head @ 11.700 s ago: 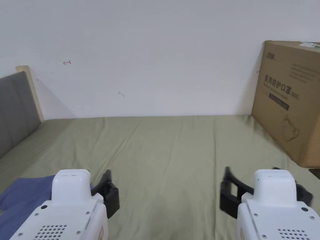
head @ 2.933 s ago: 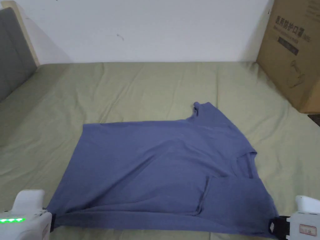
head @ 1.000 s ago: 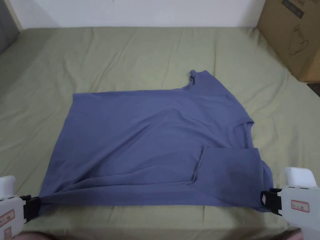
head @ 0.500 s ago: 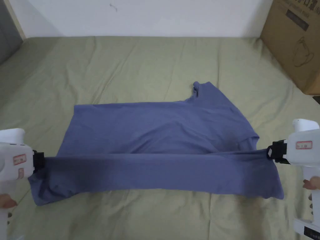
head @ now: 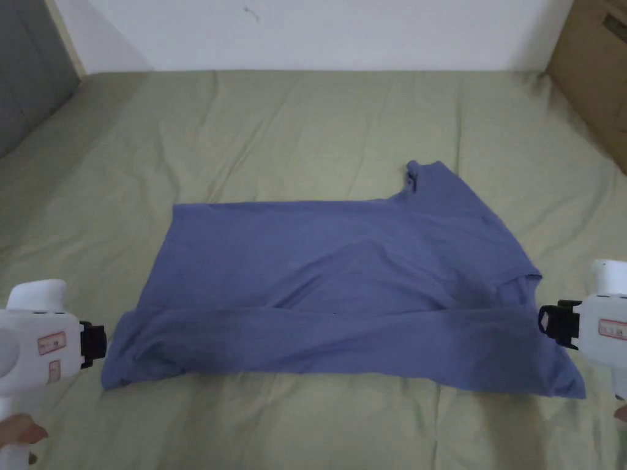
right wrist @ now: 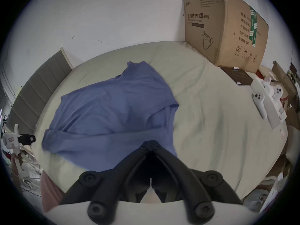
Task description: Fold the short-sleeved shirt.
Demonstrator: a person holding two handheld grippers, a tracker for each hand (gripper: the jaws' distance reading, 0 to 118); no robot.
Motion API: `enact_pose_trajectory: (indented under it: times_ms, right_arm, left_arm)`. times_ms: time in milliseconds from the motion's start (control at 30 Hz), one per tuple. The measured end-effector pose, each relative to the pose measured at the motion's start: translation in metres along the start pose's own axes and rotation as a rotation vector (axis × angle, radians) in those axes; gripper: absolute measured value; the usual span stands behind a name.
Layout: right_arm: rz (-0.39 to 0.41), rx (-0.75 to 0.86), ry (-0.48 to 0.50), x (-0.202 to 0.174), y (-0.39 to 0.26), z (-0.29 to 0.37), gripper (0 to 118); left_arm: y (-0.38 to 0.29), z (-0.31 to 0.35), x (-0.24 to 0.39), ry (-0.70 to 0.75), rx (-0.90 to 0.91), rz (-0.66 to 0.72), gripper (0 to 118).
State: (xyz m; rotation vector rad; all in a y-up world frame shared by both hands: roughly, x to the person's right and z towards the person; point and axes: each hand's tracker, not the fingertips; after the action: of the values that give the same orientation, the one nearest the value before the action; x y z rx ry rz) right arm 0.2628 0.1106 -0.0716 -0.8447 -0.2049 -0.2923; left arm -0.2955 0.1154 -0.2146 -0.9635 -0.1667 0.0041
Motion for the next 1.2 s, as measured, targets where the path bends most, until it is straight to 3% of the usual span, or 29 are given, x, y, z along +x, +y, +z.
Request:
enact_pose_trajectory:
  times_ms: [133,167,233,267,300,367,433,467,500,533,600,633,667,700,733,867,900,933,967,1033,1200]
  right_arm:
    - [-0.020,-0.050,0.020,-0.008,-0.029,0.005,0]
    - [-0.026,-0.048,0.022,-0.008,-0.035,0.006,0]
    - [-0.050,-0.068,0.026,-0.007,-0.044,0.005,0]
    - [-0.064,-0.075,0.028,-0.005,-0.047,0.004,0]
    - [-0.082,-0.083,0.026,-0.003,-0.051,0.004,0]
    - [-0.092,-0.093,0.017,-0.001,-0.058,0.004,0]
    - [-0.102,-0.103,0.006,0.002,-0.064,0.005,0]
    - [-0.107,-0.108,0.003,0.003,-0.066,0.005,0]
    - [-0.117,-0.113,0.002,0.004,-0.069,0.005,0]
    - [-0.126,-0.109,0.000,0.007,-0.071,0.006,5]
    - [-0.126,-0.099,-0.046,0.009,-0.067,0.007,49]
    - [-0.116,-0.091,-0.081,0.010,-0.064,0.007,60]
    - [-0.112,-0.092,-0.079,0.013,-0.060,0.004,60]
    - [-0.113,-0.090,-0.079,0.016,-0.055,0.002,90]
    - [-0.125,-0.053,-0.066,0.019,-0.049,0.000,97]
    - [-0.130,-0.107,-0.052,0.032,-0.036,-0.036,95]
    - [-0.131,-0.164,-0.070,0.034,-0.039,-0.047,84]
    - [-0.129,-0.197,-0.072,0.032,-0.041,-0.052,36]
    - [-0.133,-0.213,-0.029,0.031,-0.045,-0.055,8]
    - [-0.110,-0.186,-0.063,0.026,-0.048,-0.052,8]
    - [-0.124,-0.144,-0.022,0.030,-0.035,-0.018,8]
  left_arm:
    - [-0.026,-0.006,-0.012,-0.002,-0.034,0.010,2]
    - [-0.025,-0.017,-0.013,-0.002,-0.042,0.030,15]
    - [-0.029,-0.026,-0.019,-0.037,-0.063,0.093,73]
    - [-0.031,-0.031,-0.021,-0.071,-0.070,0.111,87]
    - [-0.029,-0.039,-0.023,-0.082,-0.073,0.125,93]
    - [-0.030,-0.055,-0.022,-0.069,-0.083,0.122,83]
    - [-0.032,-0.074,-0.015,-0.004,-0.154,0.068,54]
    - [-0.034,-0.079,-0.011,0.084,-0.161,0.029,52]
    - [-0.034,-0.075,-0.011,0.038,-0.133,0.023,41]
    - [-0.029,-0.066,-0.009,0.036,-0.132,0.029,7]
    - [-0.023,-0.058,-0.011,0.029,-0.111,0.022,0]
    - [-0.019,-0.057,-0.012,0.025,-0.114,0.021,0]
    - [-0.017,-0.057,-0.011,0.018,-0.126,0.014,0]
    - [-0.017,-0.052,-0.008,0.021,-0.125,-0.008,0]
    - [-0.017,-0.052,-0.007,0.024,-0.121,-0.025,0]
    - [-0.019,-0.048,-0.008,0.015,-0.113,0.000,0]
    - [-0.018,-0.047,-0.009,0.010,-0.110,0.009,0]
    - [-0.018,-0.044,-0.009,0.007,-0.105,0.013,0]
    - [-0.018,-0.041,-0.009,0.002,-0.103,0.012,0]
    - [-0.016,-0.035,-0.007,-0.008,-0.097,0.008,0]
    - [-0.004,-0.016,-0.007,-0.014,-0.063,-0.028,0]
